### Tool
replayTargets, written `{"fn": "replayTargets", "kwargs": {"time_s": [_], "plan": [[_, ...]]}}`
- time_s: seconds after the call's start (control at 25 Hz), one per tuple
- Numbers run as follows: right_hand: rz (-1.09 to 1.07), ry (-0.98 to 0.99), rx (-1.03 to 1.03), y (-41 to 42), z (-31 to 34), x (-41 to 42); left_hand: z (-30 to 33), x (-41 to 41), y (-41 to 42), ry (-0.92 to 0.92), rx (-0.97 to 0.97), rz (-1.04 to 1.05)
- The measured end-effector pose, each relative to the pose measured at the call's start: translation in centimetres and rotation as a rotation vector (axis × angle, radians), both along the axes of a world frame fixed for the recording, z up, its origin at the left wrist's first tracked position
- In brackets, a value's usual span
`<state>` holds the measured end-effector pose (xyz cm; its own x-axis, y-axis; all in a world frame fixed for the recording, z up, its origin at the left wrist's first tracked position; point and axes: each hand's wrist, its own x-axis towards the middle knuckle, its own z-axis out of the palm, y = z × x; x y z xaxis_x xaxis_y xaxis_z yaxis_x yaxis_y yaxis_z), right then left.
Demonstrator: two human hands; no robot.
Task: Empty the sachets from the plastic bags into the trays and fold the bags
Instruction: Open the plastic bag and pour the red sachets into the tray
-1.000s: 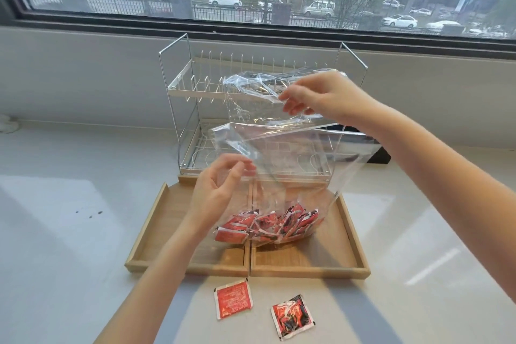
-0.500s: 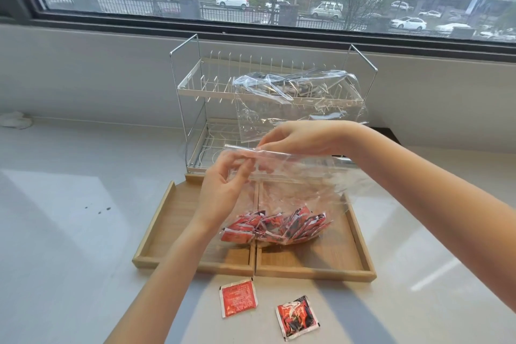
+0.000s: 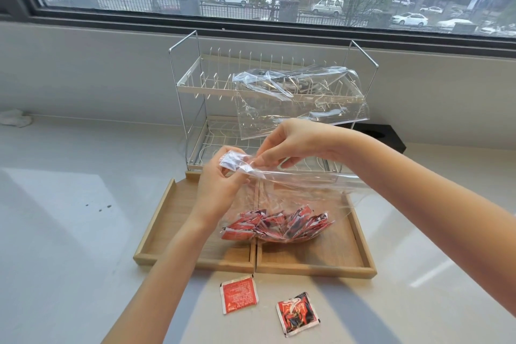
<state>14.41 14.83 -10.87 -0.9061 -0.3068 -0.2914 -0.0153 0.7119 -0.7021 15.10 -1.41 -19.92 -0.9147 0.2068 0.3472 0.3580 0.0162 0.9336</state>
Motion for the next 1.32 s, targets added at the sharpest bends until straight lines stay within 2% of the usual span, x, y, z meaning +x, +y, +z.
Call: {"fn": "replayTargets", "kwargs": {"time_s": [0.24,0.36,0.44,0.56,0.68,0.84,1.0,1.08,1.16,1.24,1.32], "plan": [[0.041,-0.142,-0.023,0.6,0.2,0.2,0.2,0.3,-0.2,-0.017,-0.012,-0.111],[0.061,-0.076,-0.127,1.0,1.3,0.7,0.0,0.5,-0.2,-0.074,0.063,-0.156],[0.02,0.003,-0.258,1.9,2.9,0.7,-0.7,0.5,-0.7,-0.134,0.075,-0.102],[-0.026,0.087,-0.33,3.2,4.0,0.5,-1.2,0.6,-1.4,-0.153,0.068,-0.08],[-0.005,-0.031,-0.421,3.3,1.7,0.4,-0.6,0.5,-1.3,-0.127,0.079,-0.122],[-0.005,-0.226,-0.452,4.3,0.0,1.0,-0.8,0.2,-1.4,-0.137,0.062,-0.079],[0.03,-0.065,-0.388,5.1,0.6,1.9,-0.6,0.0,-1.3,-0.127,0.015,-0.072],[-0.02,0.084,-0.373,5.6,2.6,2.0,-0.5,-0.1,-1.3,-0.106,-0.018,-0.047],[-0.031,0.225,-0.274,5.9,4.7,1.9,-0.3,-0.2,-1.4,-0.086,-0.026,-0.041],[-0.005,0.269,-0.201,5.8,5.2,1.9,-0.1,-0.4,-1.4,-0.073,-0.021,-0.044],[-0.011,0.216,-0.196,6.3,4.2,2.2,-0.1,-0.4,-1.4,-0.073,-0.014,-0.031]]}}
